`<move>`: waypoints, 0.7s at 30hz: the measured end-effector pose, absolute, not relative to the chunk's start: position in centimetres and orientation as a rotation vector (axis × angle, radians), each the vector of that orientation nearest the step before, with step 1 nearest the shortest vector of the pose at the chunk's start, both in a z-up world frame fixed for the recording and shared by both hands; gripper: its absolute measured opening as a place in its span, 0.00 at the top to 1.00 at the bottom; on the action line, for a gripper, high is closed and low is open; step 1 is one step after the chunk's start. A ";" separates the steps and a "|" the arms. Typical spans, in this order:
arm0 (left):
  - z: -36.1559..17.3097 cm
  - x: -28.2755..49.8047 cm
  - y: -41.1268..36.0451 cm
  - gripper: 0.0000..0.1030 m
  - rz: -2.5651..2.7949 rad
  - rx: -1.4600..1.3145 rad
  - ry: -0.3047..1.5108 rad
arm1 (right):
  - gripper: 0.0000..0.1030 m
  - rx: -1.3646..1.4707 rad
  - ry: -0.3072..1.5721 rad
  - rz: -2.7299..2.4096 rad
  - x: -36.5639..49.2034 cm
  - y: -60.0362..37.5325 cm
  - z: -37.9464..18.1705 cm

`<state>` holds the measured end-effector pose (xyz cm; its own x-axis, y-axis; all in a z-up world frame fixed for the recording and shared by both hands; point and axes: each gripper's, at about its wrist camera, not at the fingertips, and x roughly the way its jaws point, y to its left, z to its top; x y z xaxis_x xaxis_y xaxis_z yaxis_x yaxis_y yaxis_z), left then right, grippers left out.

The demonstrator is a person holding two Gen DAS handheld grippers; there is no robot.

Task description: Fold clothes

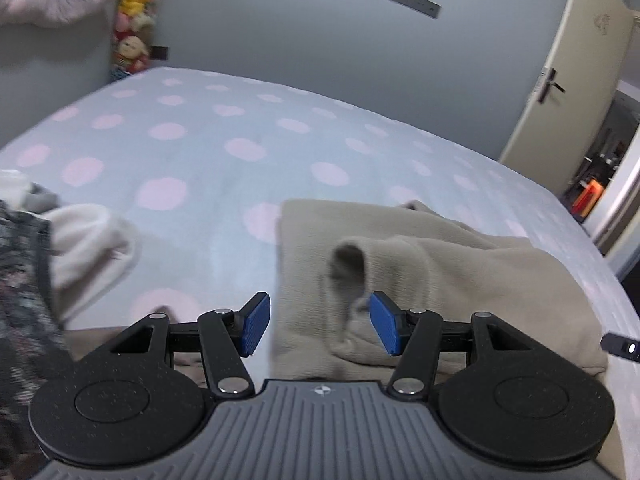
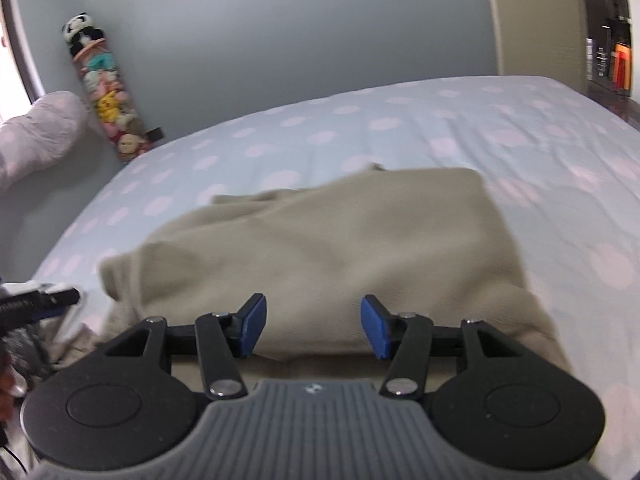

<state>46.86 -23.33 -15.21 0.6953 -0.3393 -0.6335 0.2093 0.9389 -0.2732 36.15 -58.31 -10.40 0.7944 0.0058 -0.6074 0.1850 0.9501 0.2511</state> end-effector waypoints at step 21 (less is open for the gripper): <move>-18.8 49.4 -27.7 0.80 -0.381 -0.231 0.753 | 0.35 -0.097 0.745 -0.244 34.8 -67.3 -17.4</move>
<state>49.40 -27.73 -18.75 0.6663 -0.4157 -0.6190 0.2529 0.9069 -0.3369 34.80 -67.32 -17.41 0.7084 -0.2533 -0.6588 0.1849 0.9674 -0.1732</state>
